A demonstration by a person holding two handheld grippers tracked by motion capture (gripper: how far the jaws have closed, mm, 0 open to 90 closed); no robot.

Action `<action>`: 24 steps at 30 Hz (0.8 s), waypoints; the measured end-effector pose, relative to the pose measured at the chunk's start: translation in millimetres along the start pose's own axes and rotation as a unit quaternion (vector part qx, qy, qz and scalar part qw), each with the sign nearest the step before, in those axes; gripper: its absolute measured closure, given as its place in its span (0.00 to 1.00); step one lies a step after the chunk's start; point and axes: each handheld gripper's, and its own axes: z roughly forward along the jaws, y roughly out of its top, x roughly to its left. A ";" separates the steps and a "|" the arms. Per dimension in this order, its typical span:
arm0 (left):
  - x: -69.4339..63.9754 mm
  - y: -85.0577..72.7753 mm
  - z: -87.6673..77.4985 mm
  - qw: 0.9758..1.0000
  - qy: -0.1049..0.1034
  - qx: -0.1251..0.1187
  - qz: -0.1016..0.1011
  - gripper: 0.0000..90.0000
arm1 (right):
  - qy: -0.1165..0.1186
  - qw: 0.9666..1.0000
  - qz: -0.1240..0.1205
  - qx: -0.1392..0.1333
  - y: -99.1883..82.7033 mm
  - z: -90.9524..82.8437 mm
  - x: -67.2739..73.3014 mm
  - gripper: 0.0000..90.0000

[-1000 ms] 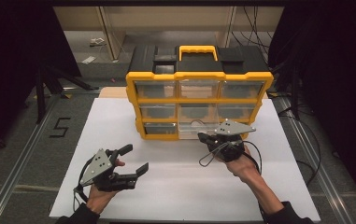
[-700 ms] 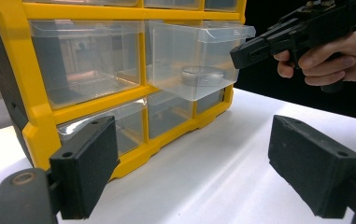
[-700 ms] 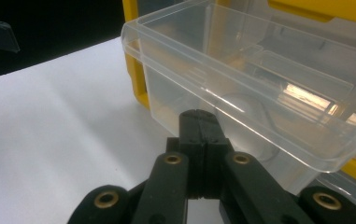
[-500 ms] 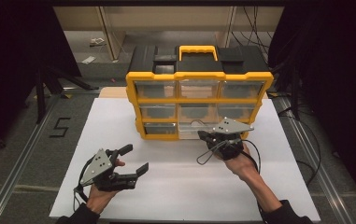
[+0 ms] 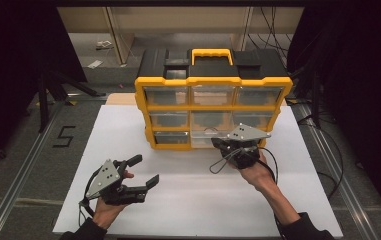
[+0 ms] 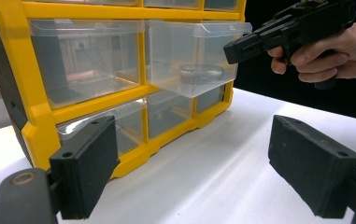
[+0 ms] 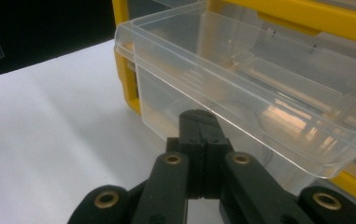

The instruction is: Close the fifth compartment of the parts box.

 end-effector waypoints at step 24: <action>-0.2 -0.3 0.5 1.000 0.000 0.001 0.000 0.18 | -0.018 1.000 0.003 -0.004 2.8 7.9 -4.7 1.00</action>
